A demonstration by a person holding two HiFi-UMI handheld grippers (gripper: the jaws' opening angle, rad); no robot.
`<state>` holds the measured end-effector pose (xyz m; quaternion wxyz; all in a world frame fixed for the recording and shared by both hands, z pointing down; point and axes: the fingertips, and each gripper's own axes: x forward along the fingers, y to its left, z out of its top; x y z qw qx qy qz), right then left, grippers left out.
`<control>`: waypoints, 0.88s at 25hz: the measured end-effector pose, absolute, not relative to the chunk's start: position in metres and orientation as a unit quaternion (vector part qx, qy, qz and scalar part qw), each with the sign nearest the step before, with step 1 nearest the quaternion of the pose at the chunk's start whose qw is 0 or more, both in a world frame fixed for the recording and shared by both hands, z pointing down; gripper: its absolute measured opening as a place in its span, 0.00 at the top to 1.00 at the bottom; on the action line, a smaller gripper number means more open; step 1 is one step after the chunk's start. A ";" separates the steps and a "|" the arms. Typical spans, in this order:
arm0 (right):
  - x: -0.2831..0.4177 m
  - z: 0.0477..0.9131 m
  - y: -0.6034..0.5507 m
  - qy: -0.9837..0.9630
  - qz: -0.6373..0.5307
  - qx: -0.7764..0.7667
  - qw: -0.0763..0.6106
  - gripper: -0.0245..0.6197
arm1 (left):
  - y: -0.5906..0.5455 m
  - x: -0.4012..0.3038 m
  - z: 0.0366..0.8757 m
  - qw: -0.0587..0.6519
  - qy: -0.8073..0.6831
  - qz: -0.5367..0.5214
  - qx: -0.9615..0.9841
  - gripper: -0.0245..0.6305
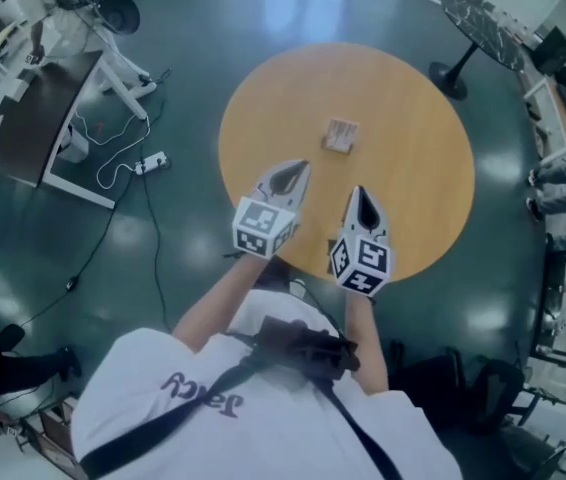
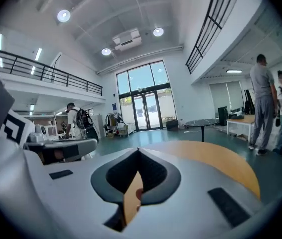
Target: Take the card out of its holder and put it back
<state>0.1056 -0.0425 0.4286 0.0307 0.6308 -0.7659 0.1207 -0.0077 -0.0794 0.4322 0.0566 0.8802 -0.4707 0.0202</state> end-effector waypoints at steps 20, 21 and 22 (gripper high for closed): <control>0.092 0.395 -0.038 -0.760 0.071 0.645 0.025 0.94 | -0.062 -0.003 0.392 0.026 -0.438 -0.013 0.898 0.94; 0.087 0.394 -0.040 -0.762 0.071 0.643 0.025 0.94 | -0.062 -0.006 0.391 0.026 -0.437 -0.012 0.899 0.94; 0.082 0.394 -0.042 -0.763 0.073 0.642 0.025 0.94 | -0.063 -0.011 0.391 0.026 -0.436 -0.012 0.900 0.94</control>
